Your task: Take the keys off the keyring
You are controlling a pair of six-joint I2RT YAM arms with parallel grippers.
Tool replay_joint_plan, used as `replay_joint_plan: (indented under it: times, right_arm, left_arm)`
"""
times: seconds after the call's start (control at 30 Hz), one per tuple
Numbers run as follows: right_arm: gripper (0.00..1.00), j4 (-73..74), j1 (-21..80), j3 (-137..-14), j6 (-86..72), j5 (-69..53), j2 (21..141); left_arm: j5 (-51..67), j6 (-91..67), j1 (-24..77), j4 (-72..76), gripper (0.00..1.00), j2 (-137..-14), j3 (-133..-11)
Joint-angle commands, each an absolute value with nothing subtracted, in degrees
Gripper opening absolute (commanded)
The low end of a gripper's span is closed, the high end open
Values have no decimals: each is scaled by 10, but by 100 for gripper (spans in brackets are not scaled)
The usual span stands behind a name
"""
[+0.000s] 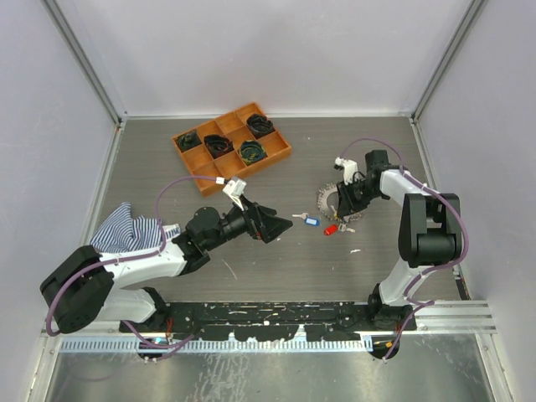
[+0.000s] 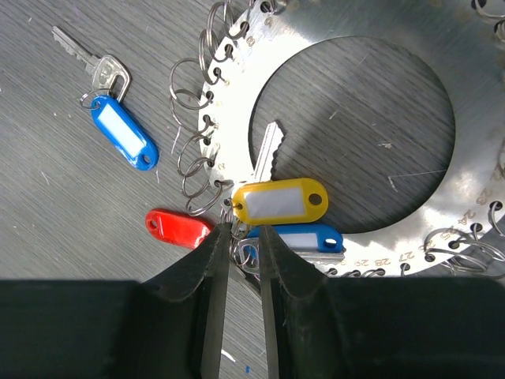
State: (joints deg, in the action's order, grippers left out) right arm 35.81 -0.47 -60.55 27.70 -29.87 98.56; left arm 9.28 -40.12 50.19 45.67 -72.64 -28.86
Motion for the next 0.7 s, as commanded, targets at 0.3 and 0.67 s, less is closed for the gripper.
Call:
replay_joint_plan:
  times: [0.3,0.67]
  right_arm:
    - [31,381,0,-613,289,-323,977]
    - [28,386,8,-610,295,-303,980]
  left_arm:
    - [97,-413,503,499,98,-711,-288]
    - [97,-419,503,499,98,-705,-285]
